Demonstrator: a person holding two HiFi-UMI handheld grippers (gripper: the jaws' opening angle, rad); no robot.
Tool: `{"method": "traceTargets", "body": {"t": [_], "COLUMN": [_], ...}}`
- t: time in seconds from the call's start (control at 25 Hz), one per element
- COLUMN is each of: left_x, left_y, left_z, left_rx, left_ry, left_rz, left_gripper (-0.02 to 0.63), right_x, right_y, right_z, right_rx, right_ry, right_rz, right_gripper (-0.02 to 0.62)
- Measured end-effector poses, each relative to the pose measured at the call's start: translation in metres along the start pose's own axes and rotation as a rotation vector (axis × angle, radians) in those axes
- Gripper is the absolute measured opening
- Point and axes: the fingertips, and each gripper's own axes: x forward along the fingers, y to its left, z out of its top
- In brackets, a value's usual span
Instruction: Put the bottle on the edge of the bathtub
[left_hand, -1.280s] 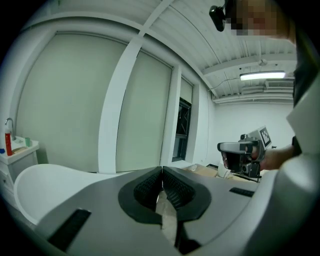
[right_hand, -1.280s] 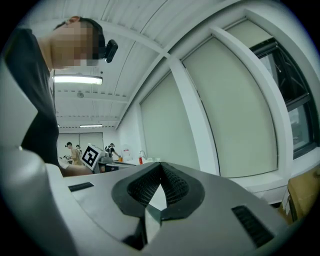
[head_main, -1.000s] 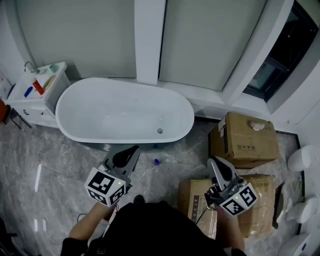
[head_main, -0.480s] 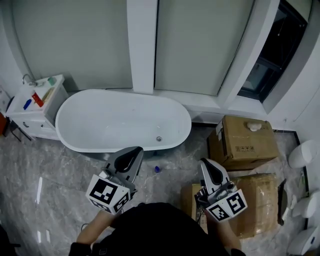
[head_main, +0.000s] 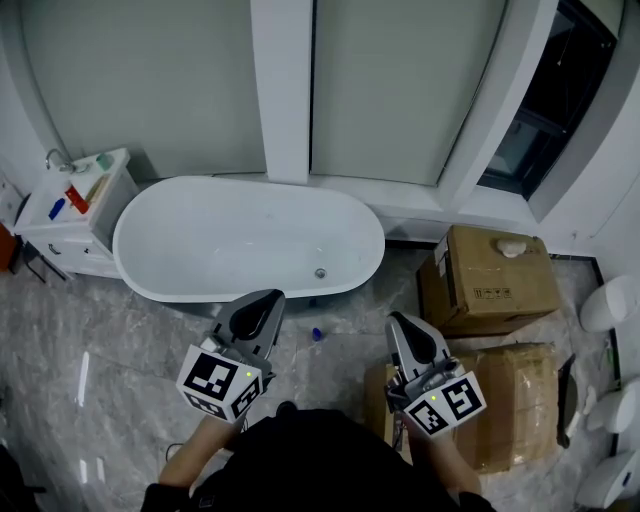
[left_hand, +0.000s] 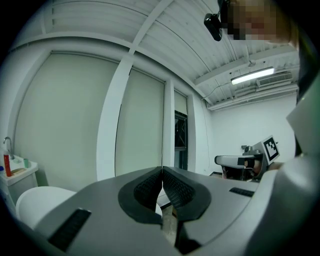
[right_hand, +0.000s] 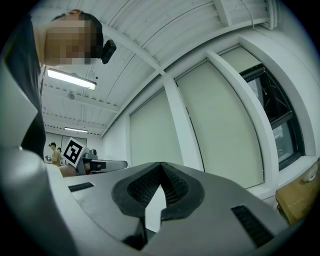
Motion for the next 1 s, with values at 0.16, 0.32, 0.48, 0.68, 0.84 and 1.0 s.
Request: {"method": "traceTargets", "body": {"t": [0.16, 0.32, 0.48, 0.68, 0.84, 1.0], "left_x": [0.004, 0.006, 0.007, 0.011, 0.014, 0.016], "left_y": [-0.001, -0.002, -0.002, -0.007, -0.011, -0.011], "left_z": [0.001, -0.002, -0.004, -0.003, -0.002, -0.004], "left_rx": [0.005, 0.0, -0.001, -0.001, 0.004, 0.001], "left_ry": [-0.004, 0.004, 0.007, 0.001, -0.005, -0.002], "left_rz": [-0.01, -0.019, -0.024, -0.041, -0.05, -0.05], "left_gripper": [0.017, 0.017, 0.017, 0.017, 0.017, 0.017], "right_x": [-0.008, -0.017, -0.02, -0.024, -0.025, -0.024], "right_y": [-0.012, -0.018, -0.019, -0.016, -0.016, -0.017], "right_z": [0.005, 0.006, 0.004, 0.004, 0.003, 0.0], "right_rx": [-0.023, -0.028, -0.038, -0.054, -0.055, -0.053], "right_ry": [-0.007, -0.006, 0.005, 0.015, 0.021, 0.025], "right_rz": [-0.027, -0.05, -0.057, -0.056, -0.051, -0.047], "right_gripper": [0.028, 0.028, 0.027, 0.028, 0.028, 0.028]}}
